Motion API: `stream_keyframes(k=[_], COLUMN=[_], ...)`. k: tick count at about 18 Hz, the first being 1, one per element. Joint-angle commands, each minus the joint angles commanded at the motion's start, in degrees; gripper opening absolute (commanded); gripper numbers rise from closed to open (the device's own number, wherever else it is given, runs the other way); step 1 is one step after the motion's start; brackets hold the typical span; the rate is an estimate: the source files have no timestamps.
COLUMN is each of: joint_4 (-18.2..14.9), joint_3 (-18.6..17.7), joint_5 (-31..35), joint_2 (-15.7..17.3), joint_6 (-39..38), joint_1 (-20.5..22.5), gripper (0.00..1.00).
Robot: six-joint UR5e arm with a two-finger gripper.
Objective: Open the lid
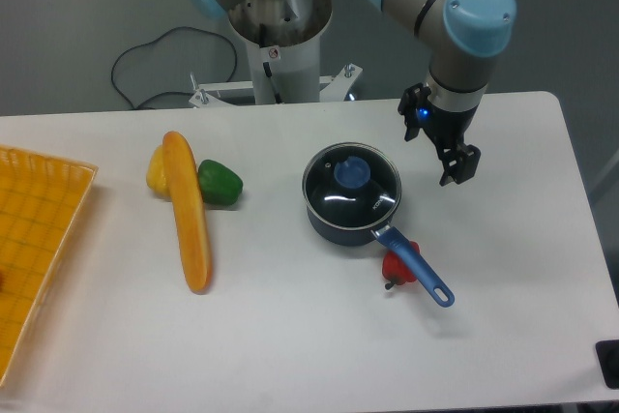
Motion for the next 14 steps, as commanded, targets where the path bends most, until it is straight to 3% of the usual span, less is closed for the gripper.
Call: stream_keyframes(k=[14], joint_4=[-0.1], joint_3=[-2.1], joint_5=[1.1], joint_2=[-0.4], joint_6=[-0.6], joint_1=[-1.9], gripper=[1.00])
